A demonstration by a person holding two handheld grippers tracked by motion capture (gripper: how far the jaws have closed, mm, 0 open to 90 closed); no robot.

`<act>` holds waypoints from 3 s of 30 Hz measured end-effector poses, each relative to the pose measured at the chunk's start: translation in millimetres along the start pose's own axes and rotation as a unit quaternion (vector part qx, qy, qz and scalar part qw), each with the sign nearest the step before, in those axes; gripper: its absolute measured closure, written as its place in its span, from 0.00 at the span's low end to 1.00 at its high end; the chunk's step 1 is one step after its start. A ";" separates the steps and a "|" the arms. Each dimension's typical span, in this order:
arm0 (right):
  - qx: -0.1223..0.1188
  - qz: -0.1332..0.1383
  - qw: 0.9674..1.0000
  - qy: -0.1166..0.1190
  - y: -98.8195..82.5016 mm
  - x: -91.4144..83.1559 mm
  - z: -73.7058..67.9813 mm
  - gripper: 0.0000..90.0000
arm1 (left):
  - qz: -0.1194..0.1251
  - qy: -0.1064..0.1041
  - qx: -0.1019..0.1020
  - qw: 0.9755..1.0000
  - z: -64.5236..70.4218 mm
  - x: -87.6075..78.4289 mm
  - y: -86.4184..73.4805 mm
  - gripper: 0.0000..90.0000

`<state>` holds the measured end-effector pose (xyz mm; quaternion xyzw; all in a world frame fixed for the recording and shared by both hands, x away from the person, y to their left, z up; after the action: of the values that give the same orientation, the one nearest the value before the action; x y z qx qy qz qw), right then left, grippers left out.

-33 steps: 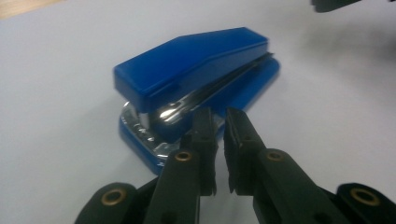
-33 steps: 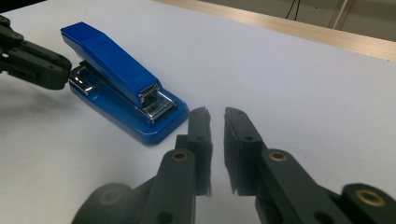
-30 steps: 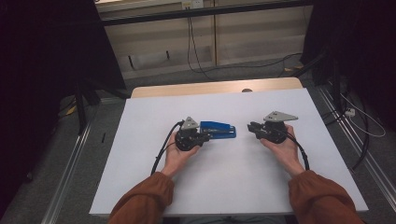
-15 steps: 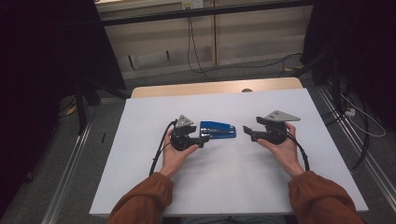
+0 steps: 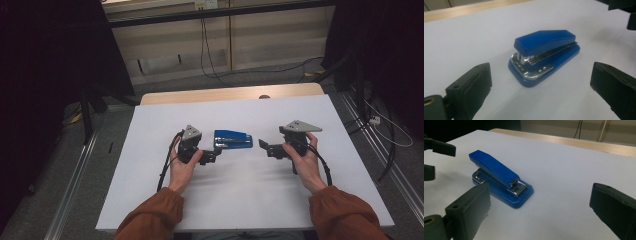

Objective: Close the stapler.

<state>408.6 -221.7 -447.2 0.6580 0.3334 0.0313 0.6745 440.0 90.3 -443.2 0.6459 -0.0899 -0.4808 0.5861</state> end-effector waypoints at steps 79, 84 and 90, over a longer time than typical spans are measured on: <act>-0.006 0.058 0.991 -0.122 -50.4 -118.8 -15.9 0.01 | 0.091 0.125 -0.001 0.988 14.5 -137.2 -60.4 0.04; -0.001 0.055 0.991 -0.125 -54.3 -124.6 -18.0 0.01 | 0.092 0.134 -0.010 0.987 13.2 -143.9 -65.2 0.05; 0.006 0.056 0.991 -0.124 -59.0 -130.9 -19.5 0.00 | 0.078 0.136 -0.018 0.987 12.8 -144.0 -70.7 0.05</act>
<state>274.1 -275.5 -445.6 0.6781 0.2097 -0.0150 0.7043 324.0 200.6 -426.7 0.6857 -0.0509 -0.3427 0.6401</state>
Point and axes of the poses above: each handheld gripper's, and its own axes: x roughly forward along the jaws, y roughly out of its top, z roughly to its right, the point moved 2 cm from there along x, roughly forward along the jaws, and after that the axes turned 2 degrees about -x, right-handed, at the moved point
